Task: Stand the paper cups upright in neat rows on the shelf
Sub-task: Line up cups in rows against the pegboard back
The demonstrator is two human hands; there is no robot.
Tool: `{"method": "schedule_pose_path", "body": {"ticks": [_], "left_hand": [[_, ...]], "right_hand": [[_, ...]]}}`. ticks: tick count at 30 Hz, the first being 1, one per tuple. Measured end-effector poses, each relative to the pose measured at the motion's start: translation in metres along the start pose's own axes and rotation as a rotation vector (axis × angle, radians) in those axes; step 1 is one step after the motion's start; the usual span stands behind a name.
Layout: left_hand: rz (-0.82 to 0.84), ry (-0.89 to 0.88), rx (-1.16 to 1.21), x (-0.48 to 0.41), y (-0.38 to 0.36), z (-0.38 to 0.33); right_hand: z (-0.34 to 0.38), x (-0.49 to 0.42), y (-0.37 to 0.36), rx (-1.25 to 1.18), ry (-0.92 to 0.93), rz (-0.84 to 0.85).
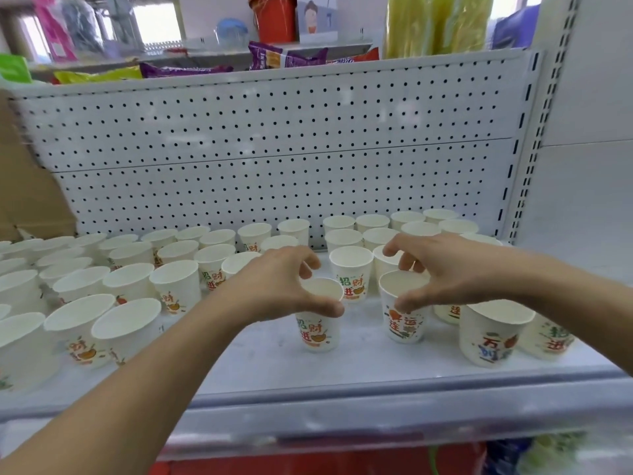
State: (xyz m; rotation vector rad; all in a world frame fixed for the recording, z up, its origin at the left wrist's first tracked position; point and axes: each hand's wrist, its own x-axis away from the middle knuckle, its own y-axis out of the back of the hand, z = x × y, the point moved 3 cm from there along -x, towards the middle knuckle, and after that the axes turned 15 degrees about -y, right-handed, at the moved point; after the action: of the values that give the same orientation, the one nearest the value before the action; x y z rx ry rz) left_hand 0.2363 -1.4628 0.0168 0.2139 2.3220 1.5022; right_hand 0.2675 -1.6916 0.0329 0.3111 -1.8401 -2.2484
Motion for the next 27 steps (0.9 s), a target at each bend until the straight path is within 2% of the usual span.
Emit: {"method": "schedule_pose_path", "body": {"ticks": [4, 12, 27], "left_hand": [[-0.031, 0.016, 0.063, -0.004, -0.007, -0.007], [-0.135, -0.001, -0.099, -0.018, -0.022, -0.037], [-0.189, 0.0, -0.117, -0.024, -0.029, -0.047]], "right_hand": [[-0.007, -0.002, 0.0, -0.064, -0.014, -0.004], [-0.012, -0.007, -0.002, 0.028, 0.04, -0.07], [-0.016, 0.001, 0.0, 0.082, 0.216, -0.214]]}}
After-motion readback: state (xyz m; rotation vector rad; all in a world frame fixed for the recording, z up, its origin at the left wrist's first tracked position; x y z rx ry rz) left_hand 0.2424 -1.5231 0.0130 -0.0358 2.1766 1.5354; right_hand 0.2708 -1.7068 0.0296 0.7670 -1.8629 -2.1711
